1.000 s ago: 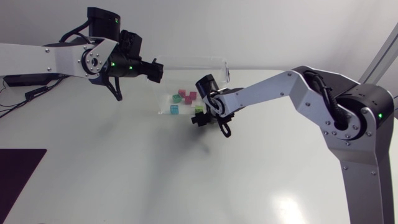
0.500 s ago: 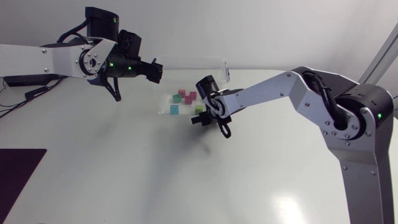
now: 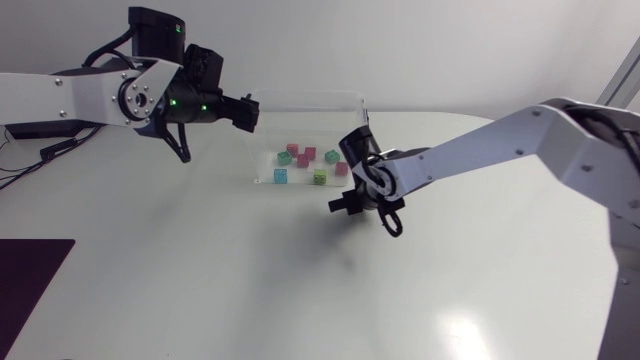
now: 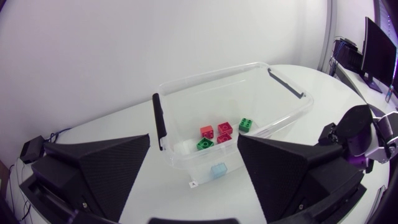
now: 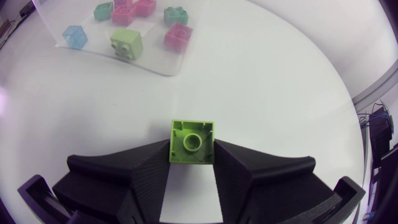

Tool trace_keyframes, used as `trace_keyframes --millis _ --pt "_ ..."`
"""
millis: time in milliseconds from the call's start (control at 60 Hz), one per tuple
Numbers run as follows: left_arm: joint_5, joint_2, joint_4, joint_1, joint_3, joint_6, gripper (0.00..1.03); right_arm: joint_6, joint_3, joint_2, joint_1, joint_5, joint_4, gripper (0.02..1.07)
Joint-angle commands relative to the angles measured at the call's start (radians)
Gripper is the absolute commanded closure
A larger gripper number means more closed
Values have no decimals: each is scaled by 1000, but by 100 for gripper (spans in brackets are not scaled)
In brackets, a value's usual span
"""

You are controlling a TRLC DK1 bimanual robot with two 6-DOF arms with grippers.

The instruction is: Place the duplo bricks in the container

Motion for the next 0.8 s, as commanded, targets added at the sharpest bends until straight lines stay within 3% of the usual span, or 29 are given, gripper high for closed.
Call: trace_keyframes --millis 0,367,783 --pt "10 -29 1 1 -32 17 5 -16 -40 -122 -11 -2 -7 66" --pt "8 -87 -5 -5 -73 11 5 -19 95 -315 -5 -17 -140 66" --pt "3 -294 10 -2 -268 27 5 -54 438 -110 19 0 -190 66"
